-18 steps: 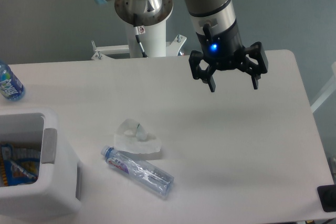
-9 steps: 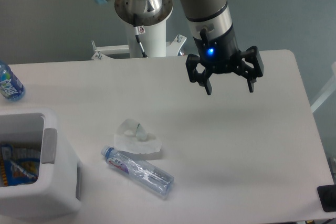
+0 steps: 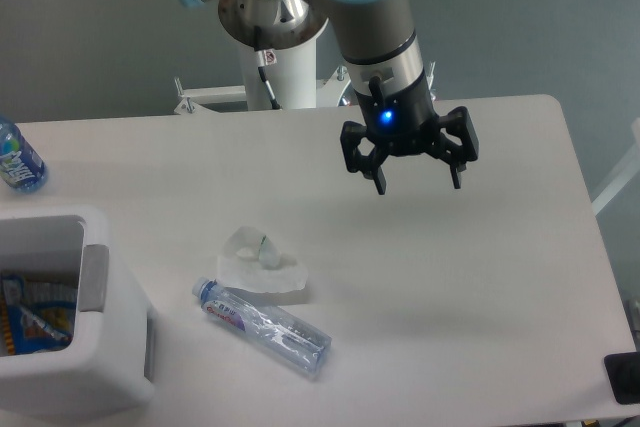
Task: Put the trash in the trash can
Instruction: 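Move the open gripper toward the crumpled clear plastic bag, then lower the gripper onto the plastic bag and close on it, then lift the bag and carry it over the white trash bin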
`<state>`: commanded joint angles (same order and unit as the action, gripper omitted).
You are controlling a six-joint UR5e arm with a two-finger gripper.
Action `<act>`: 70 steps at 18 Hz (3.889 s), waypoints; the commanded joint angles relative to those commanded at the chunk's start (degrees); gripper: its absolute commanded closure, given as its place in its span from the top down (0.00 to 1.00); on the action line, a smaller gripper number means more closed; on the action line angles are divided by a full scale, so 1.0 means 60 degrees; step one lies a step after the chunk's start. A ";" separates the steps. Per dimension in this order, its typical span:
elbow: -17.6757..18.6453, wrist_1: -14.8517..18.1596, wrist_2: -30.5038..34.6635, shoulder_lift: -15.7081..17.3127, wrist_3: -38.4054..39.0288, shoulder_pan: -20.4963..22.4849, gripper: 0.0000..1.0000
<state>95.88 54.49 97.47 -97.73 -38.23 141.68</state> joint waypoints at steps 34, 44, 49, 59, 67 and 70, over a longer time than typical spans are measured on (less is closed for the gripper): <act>0.2126 -0.1508 -0.0835 -0.2328 -0.5305 -0.2710 1.00; 0.2067 -0.1582 -0.0732 -0.2300 -0.4966 -0.2652 0.00; 0.2111 -0.1422 -0.0878 -0.1643 -0.4981 -0.2287 0.00; 0.1176 -0.0865 -0.4363 0.0101 -0.2306 -0.0940 0.00; -0.1125 -0.1274 -0.4658 -0.0073 0.3495 -0.1011 0.00; -0.1550 -0.1465 -0.4658 -0.0249 0.4902 -0.1507 0.00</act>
<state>86.58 45.70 69.52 -99.23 -8.81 132.64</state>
